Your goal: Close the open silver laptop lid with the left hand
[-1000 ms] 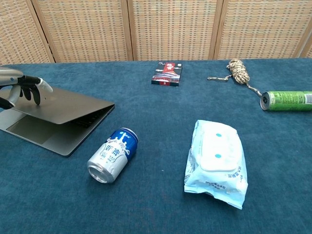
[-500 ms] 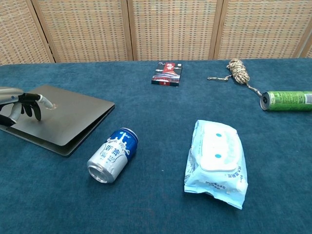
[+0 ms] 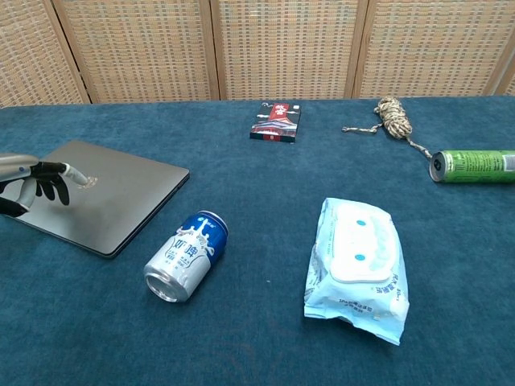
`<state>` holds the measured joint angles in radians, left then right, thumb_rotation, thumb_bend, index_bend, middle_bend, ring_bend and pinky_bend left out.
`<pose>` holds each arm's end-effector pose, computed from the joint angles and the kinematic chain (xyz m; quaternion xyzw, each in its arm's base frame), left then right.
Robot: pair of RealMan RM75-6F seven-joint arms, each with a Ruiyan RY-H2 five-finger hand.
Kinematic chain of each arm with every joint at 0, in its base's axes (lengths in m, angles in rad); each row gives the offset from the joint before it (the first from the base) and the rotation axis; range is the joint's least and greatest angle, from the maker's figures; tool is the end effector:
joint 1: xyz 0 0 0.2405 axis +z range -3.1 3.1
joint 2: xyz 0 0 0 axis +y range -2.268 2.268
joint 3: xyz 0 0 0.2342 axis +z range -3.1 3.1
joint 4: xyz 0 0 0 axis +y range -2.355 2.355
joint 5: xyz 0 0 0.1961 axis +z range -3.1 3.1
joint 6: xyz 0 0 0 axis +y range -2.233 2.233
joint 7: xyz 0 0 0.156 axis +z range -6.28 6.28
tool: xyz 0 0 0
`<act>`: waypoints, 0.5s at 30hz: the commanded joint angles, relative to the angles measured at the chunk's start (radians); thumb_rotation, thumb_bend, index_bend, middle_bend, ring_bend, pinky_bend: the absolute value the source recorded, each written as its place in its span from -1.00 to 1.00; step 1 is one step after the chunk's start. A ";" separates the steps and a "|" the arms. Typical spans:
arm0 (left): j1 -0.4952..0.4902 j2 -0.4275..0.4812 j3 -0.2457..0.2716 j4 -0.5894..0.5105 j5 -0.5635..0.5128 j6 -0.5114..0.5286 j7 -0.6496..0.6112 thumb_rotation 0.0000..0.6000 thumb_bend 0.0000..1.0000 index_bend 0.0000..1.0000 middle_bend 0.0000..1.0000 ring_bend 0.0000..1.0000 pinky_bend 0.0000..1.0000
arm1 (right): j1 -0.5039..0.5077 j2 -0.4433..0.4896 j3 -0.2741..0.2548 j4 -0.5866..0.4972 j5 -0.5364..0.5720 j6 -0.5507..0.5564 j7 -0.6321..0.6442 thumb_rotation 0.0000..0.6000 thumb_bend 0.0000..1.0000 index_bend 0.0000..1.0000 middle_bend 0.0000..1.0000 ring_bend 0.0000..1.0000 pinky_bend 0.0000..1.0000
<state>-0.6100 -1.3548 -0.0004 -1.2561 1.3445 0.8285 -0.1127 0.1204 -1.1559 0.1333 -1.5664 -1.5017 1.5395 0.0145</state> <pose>-0.2666 0.3231 0.0437 -0.7466 -0.4383 -0.2604 0.4274 -0.2731 -0.2152 0.1763 0.5694 -0.3394 0.4444 0.6025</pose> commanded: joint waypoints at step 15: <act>0.269 0.205 -0.090 -0.286 0.014 0.585 0.040 1.00 -1.00 -1.00 -1.00 -1.00 -1.00 | -0.003 0.003 -0.006 -0.009 -0.015 0.007 0.003 1.00 -1.00 -0.93 -1.00 -1.00 -1.00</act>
<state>-0.4177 -1.1698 -0.0796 -1.4996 1.3968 1.3225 -0.1254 0.1177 -1.1529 0.1273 -1.5748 -1.5161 1.5466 0.0175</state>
